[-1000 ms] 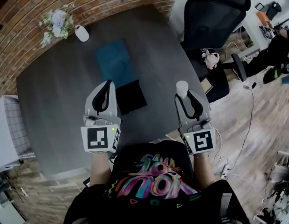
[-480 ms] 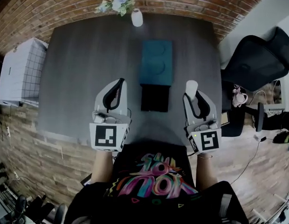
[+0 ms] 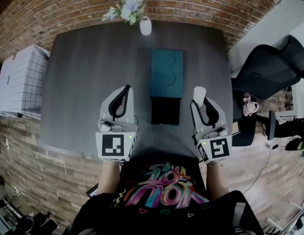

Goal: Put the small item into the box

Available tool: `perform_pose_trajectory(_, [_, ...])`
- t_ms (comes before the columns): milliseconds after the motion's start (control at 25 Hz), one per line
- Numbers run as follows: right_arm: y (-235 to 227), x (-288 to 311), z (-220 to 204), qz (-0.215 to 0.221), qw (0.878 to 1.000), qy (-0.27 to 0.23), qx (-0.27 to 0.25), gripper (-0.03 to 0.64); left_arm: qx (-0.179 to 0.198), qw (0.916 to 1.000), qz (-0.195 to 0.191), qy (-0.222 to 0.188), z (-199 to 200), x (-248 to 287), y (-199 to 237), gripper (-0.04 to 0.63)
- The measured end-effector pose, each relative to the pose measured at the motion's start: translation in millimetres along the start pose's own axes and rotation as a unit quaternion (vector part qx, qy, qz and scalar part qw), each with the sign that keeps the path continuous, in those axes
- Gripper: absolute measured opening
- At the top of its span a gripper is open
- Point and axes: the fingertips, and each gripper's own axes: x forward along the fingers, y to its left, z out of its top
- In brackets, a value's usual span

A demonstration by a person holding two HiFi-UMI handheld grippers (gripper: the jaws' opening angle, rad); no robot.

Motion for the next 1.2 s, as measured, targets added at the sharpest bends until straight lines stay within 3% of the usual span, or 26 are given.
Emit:
perform_pose_trajectory(360, [2, 10, -2, 0.01, 1.0, 0.015, -0.007, 0.133, -0.017, 0.9997, -0.016, 0.003, -3, 11, 0, 0.002])
perform_pose_trajectory(560, [14, 19, -13, 0.043, 0.998, 0.039, -0.029, 0.135, -0.021, 0.9997, -0.013, 0.007, -9, 11, 1, 0.002])
perform_pose_trajectory(1200, [50, 50, -84, 0.125, 0.985, 0.116, -0.024, 0.135, -0.021, 0.9997, 0.003, 0.009, -23, 7, 17, 0.002])
